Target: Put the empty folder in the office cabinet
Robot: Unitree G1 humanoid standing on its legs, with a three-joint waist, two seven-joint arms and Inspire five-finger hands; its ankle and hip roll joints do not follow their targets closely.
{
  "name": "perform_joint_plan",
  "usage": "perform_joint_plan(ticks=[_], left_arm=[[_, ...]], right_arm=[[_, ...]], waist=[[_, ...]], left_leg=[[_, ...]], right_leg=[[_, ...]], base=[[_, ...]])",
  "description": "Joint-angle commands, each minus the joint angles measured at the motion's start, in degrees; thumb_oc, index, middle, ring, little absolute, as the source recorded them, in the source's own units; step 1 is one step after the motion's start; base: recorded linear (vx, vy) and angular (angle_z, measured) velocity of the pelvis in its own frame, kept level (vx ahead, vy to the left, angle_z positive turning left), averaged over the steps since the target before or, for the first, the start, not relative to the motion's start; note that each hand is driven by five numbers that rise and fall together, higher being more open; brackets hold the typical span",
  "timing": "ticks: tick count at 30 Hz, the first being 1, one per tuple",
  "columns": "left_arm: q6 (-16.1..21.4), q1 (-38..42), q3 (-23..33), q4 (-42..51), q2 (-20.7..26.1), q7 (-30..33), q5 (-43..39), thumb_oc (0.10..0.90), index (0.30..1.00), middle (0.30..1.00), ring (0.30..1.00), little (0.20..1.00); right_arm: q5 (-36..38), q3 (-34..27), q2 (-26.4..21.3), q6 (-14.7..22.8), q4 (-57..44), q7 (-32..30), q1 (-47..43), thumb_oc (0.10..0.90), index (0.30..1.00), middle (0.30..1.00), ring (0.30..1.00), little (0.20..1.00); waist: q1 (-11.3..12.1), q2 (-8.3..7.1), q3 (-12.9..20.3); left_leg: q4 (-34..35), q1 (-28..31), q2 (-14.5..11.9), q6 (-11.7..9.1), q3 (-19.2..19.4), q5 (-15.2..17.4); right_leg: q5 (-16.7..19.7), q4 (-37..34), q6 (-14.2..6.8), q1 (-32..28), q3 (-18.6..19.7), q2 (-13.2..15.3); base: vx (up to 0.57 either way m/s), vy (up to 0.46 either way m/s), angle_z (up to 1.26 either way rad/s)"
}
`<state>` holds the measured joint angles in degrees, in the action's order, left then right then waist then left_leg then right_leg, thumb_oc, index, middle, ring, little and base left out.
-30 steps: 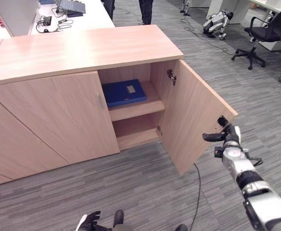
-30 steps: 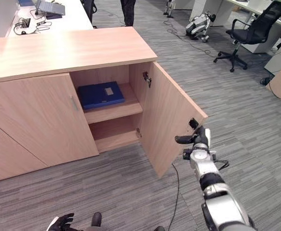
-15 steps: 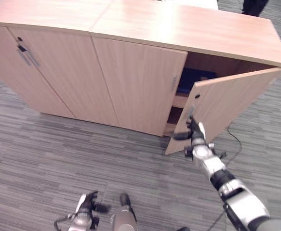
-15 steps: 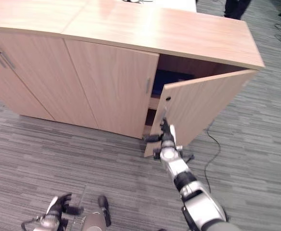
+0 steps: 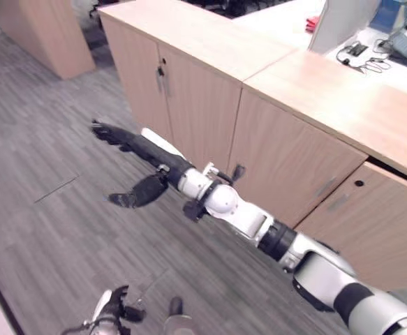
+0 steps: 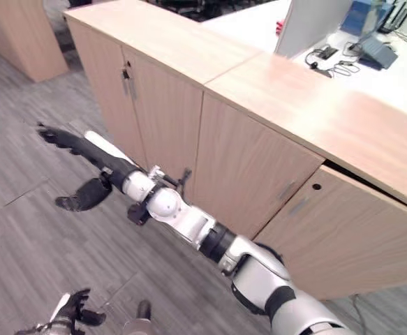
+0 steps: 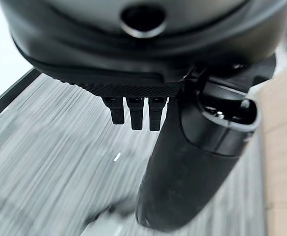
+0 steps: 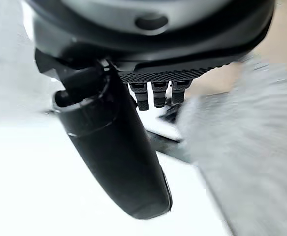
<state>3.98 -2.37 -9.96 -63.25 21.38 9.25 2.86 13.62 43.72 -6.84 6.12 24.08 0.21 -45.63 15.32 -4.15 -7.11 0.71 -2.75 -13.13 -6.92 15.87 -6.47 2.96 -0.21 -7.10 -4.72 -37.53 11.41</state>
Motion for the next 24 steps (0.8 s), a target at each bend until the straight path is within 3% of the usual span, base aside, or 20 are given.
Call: perform_joint_plan(ticks=[1, 2, 5, 6, 8, 12, 16, 24], left_arm=[[2.13, 3.83, -2.90, -1.35, 1.28, -0.01, 3.88, 0.800, 0.900, 0.900, 0.900, 0.900], [2.21, 2.79, -2.48, -0.93, 0.31, -0.67, 4.81, 0.800, 0.900, 0.900, 0.900, 0.900], [2.19, 2.18, -2.16, -0.59, 0.15, -0.89, 5.09, 0.800, 0.900, 0.900, 0.900, 0.900], [1.99, 1.73, -1.25, -0.33, -0.17, -1.11, 5.74, 0.800, 0.900, 0.900, 0.900, 0.900], [1.90, 1.28, -0.60, -0.06, -0.64, -1.38, 6.27, 0.800, 0.900, 0.900, 0.900, 0.900], [1.66, 1.46, 0.50, -0.20, -1.37, -1.56, 6.35, 0.800, 0.900, 0.900, 0.900, 0.900], [1.89, 1.03, 0.37, 0.16, -2.20, -1.96, 4.50, 0.800, 0.900, 0.900, 0.900, 0.900], [2.80, 0.53, 0.18, 4.88, -3.50, -4.00, -1.90, 0.800, 0.900, 0.900, 0.900, 0.900]], right_arm=[[-2.08, -5.58, -4.57, 1.64, 1.05, 0.21, -0.02, 0.800, 0.900, 0.900, 0.900, 0.900], [-3.89, -6.76, -6.70, 1.43, 1.48, 1.01, 6.21, 0.800, 0.900, 0.900, 0.900, 0.900], [-5.15, -7.19, -8.16, 1.29, 1.23, 1.53, 9.59, 0.800, 0.900, 0.900, 0.900, 0.900], [-7.61, -8.56, -10.65, 1.15, 1.53, 2.24, 17.21, 0.800, 0.900, 0.900, 0.900, 0.900], [-10.92, -10.46, -12.36, 0.93, 2.86, 2.32, 23.53, 0.800, 0.900, 0.900, 0.900, 0.900], [-14.38, -16.72, -13.22, 0.01, 9.42, 0.49, 34.88, 0.800, 0.900, 0.900, 0.900, 0.900], [-11.51, -24.21, -9.82, -0.56, 20.67, -3.34, 40.15, 0.800, 0.900, 0.900, 0.900, 0.900], [-13.29, -27.60, -8.90, -1.61, 32.37, -5.34, 41.58, 0.800, 0.900, 0.900, 0.900, 0.900]], waist=[[-1.90, 0.94, -1.69], [-3.64, 1.17, -1.50], [-4.25, 1.46, -1.31], [-6.00, 1.95, -1.33], [-7.44, 2.38, -1.15], [-11.09, 3.30, -0.90], [-13.57, 4.39, -0.86], [-15.17, 5.49, -1.01]], left_leg=[[0.07, 2.54, 2.58, -0.17, 1.51, 7.49], [0.56, 3.35, 2.17, -0.40, 2.61, 7.32], [0.94, 3.88, 2.02, -0.55, 3.13, 7.14], [1.37, 4.79, 1.76, -0.66, 4.06, 7.07], [1.79, 5.57, 1.63, -0.69, 4.99, 7.08], [2.63, 6.78, 1.65, -0.73, 7.07, 6.98], [2.84, 7.59, 1.77, -0.52, 8.52, 7.20], [2.01, 8.75, 1.85, -0.30, 9.69, 7.89]], right_leg=[[-6.25, -0.83, -3.37, -4.04, 0.98, 2.16], [-5.81, -2.44, -3.44, -4.75, 1.17, 1.94], [-5.56, -3.16, -3.47, -4.93, 1.59, 1.65], [-5.24, -4.00, -3.51, -5.01, 2.08, 1.48], [-5.29, -4.19, -3.59, -4.88, 2.65, 1.52], [-4.93, -4.39, -4.01, -4.12, 3.66, 1.83], [-4.52, -4.37, -4.14, -3.24, 4.81, 2.10], [-4.38, -4.32, -3.97, -3.17, 5.60, 2.29]], base=[[0.01, 0.009, -0.32], [0.01, 0.011, -0.22], [-0.01, 0.013, -0.27], [-0.01, 0.036, -0.38], [-0.01, 0.036, -0.30], [0.01, 0.022, -0.39], [0.00, 0.020, -0.27], [0.01, 0.003, -0.20]])
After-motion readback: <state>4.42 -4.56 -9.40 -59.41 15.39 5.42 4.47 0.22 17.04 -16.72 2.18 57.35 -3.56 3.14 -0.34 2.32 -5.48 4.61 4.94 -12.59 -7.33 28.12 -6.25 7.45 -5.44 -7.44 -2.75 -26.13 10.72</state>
